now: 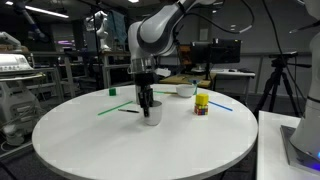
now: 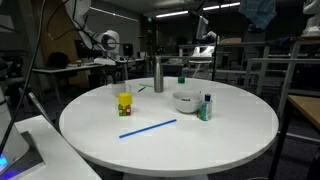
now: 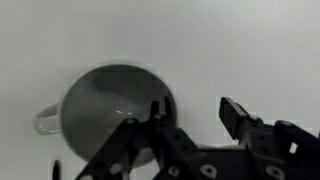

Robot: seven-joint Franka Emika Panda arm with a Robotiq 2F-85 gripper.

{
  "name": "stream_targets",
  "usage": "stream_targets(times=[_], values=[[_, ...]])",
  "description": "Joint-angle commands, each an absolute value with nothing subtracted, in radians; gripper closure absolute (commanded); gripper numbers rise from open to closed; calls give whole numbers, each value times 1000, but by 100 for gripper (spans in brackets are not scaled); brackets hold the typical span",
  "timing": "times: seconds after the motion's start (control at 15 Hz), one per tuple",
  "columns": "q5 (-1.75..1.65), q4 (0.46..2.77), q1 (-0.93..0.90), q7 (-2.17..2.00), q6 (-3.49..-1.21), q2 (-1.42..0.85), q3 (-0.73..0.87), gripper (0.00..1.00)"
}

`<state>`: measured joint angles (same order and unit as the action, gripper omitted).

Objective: Move the mug forward

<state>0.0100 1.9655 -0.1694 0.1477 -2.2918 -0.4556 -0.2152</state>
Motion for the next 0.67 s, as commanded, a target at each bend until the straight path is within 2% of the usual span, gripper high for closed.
stream_targets(times=[0.0, 0.2, 0.27, 0.6], values=[[23, 1939, -168, 151, -2249, -451, -211, 70], [19, 1951, -166, 150, -2250, -438, -207, 95], [18, 1954, -166, 150, -2250, -433, -205, 99], [-17, 1972, -181, 103, -2227, -388, -182, 99]])
